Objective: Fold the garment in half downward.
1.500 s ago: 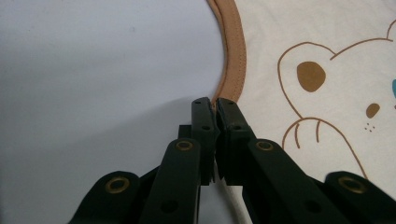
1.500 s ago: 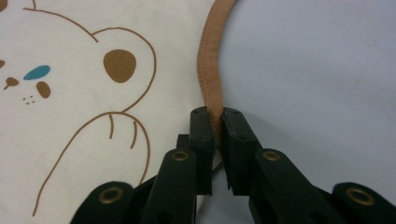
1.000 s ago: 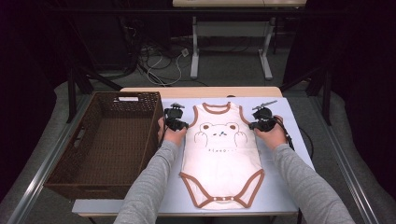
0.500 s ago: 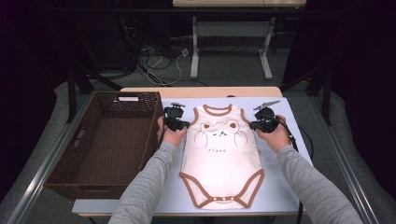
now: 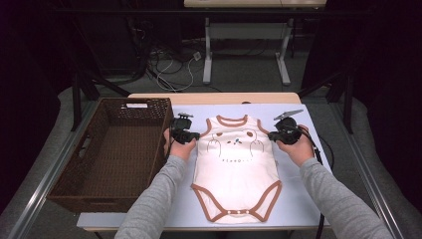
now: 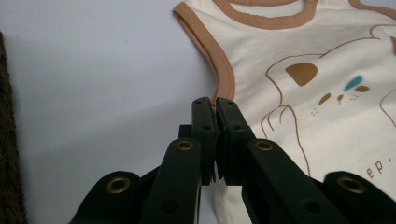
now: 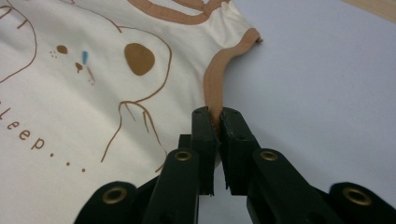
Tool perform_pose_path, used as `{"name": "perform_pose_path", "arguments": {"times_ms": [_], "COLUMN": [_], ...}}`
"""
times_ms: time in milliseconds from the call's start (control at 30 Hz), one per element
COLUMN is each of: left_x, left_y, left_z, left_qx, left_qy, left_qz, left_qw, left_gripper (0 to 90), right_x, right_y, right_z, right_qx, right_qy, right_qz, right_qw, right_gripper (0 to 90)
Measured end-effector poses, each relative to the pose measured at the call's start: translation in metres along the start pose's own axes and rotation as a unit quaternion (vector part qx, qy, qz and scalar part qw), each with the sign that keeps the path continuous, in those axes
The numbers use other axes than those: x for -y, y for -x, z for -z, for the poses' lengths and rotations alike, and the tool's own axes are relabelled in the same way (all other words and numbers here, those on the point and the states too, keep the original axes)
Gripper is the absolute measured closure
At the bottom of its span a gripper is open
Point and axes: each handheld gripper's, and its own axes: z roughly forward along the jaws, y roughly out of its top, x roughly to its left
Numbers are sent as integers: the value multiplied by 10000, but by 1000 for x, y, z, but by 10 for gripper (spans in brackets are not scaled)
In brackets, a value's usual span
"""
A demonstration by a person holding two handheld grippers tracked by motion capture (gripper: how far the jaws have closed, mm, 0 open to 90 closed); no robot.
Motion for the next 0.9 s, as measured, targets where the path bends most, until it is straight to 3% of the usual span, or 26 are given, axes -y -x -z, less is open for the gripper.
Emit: {"name": "perform_pose_path", "arguments": {"times_ms": [200, 467, 900], "left_x": [2, 8, 33], "left_y": [2, 10, 21], "left_z": [2, 9, 18], "left_qx": [-41, -120, -135], "left_qy": [15, -75, -166], "left_qz": [-22, -123, -232], "left_qw": [10000, 9998, 9995], "left_gripper": [869, 869, 869], "right_x": [6, 9, 30], "right_y": [4, -3, -7], "right_z": [2, 9, 18], "right_qx": [-66, -129, -334], "right_qy": [36, 52, -44], "right_qz": [-29, -14, -31], "right_qw": [10000, 9999, 9994], "right_gripper": [845, 844, 842]}}
